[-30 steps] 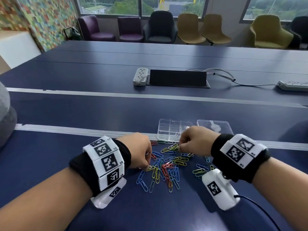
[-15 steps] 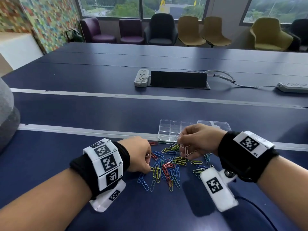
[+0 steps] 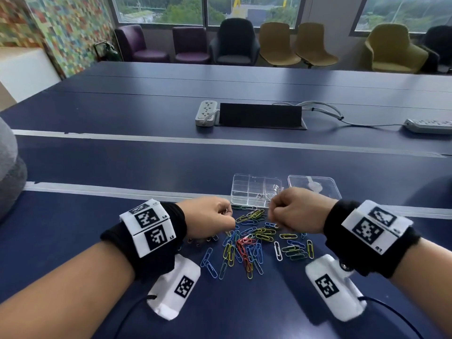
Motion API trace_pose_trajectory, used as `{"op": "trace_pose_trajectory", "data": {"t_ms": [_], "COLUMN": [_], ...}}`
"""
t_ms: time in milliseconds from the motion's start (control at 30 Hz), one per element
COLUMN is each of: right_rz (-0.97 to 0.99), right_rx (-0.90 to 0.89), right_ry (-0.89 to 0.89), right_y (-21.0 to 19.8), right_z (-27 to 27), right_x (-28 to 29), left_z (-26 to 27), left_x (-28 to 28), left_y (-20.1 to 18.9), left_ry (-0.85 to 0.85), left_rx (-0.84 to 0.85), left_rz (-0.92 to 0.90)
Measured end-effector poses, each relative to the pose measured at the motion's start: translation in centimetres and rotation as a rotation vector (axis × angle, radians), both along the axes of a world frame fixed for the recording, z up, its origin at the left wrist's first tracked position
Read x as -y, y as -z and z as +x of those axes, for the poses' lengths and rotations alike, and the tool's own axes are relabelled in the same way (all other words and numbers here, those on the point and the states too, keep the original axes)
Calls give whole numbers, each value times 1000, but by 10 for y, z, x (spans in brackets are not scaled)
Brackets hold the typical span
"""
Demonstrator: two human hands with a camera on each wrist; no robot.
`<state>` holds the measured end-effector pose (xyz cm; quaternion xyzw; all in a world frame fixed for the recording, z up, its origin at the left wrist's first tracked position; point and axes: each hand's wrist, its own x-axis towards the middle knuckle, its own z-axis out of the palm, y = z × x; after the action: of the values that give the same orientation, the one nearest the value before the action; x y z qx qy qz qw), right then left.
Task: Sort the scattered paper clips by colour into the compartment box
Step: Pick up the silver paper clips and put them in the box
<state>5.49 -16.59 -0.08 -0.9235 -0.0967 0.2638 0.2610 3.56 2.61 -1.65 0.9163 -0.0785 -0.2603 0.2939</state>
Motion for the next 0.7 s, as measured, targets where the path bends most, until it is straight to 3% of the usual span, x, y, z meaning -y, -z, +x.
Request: {"op": "trace_pose_trajectory", "data": {"t_ms": [100,200,500,600,700], "right_rz": [-369,-451,-337,-179,42], "right_rx": [212,250,246,154,32], "right_ry": [-187,-278,-214,-91,-14], "right_y": [4,13,15,11,11], "right_z": [-15,-26,-21,-11,-6], "right_x": [0,-1,-5,-4,-5], "left_z": [5,9,12,11,10], "left_x": [1,-2,-5,-2,-2], "left_y": [3,7,15,13,11], "left_ry": [-49,-72,-98,-196,-184], "left_rx": [12,0,-61,-188,-216], "left_rz": [-12,-19,-168,-369,-450]}}
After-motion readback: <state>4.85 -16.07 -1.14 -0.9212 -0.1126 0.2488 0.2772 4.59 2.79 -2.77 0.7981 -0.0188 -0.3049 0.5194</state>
